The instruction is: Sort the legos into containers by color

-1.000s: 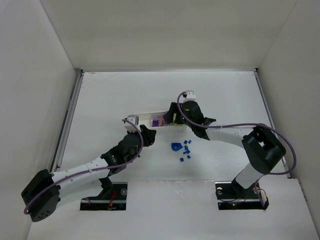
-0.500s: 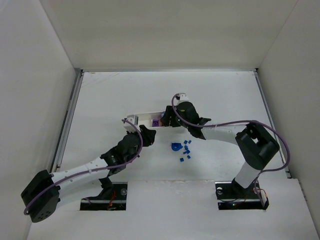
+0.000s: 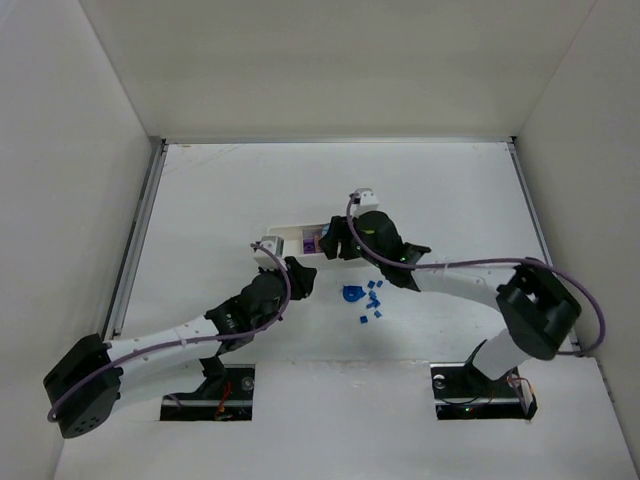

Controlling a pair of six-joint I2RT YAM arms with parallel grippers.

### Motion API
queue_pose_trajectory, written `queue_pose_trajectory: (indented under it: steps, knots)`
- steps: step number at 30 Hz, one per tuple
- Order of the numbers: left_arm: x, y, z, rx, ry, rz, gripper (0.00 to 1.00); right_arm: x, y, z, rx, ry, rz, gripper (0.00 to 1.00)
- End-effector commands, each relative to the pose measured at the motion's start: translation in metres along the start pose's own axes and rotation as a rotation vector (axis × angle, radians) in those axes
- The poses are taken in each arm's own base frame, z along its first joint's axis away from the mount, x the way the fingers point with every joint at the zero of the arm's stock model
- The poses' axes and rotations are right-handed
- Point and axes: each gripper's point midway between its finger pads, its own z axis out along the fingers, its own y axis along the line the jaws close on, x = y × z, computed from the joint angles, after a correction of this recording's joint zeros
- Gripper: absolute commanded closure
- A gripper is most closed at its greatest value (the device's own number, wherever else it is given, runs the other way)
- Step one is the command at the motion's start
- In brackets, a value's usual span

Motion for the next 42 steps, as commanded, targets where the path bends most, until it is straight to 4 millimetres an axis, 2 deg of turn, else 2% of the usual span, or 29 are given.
queue_pose_trajectory:
  steps: [1, 3, 7, 10, 14, 20, 26, 28, 33, 42]
  knots:
    - [-0.003, -0.014, 0.006, 0.017, -0.009, 0.020, 0.66, -0.045, 0.003, -0.036, -0.009, -0.153, 0.013, 0.33]
    - [0.005, -0.025, 0.009, 0.035, 0.017, 0.057, 0.65, -0.049, -0.008, -0.054, 0.009, -0.187, 0.029, 0.41]
    - [0.027, -0.045, 0.016, 0.069, 0.075, 0.125, 0.62, -0.032, -0.036, -0.082, 0.069, -0.196, 0.070, 0.72]
    - [0.048, -0.054, 0.021, 0.079, 0.125, 0.183, 0.57, -0.004, -0.059, -0.095, 0.132, -0.156, 0.112, 0.77]
    - [0.066, -0.064, 0.025, 0.088, 0.162, 0.209, 0.48, 0.021, -0.078, -0.111, 0.215, -0.149, 0.129, 0.70]
    - [0.082, -0.077, 0.036, 0.094, 0.192, 0.256, 0.39, 0.045, -0.092, -0.126, 0.247, -0.159, 0.216, 0.39]
    - [0.097, -0.076, 0.049, 0.043, 0.196, 0.330, 0.33, 0.057, -0.096, -0.134, 0.232, -0.169, 0.288, 0.23]
    - [0.100, -0.075, 0.053, 0.026, 0.200, 0.352, 0.34, 0.062, -0.098, -0.136, 0.228, -0.167, 0.310, 0.21]
    - [0.107, -0.057, 0.061, -0.056, 0.220, 0.389, 0.38, 0.070, -0.099, -0.140, 0.223, -0.154, 0.320, 0.22]
    - [0.118, -0.053, 0.076, -0.089, 0.244, 0.420, 0.42, 0.081, -0.100, -0.140, 0.208, -0.153, 0.347, 0.26]
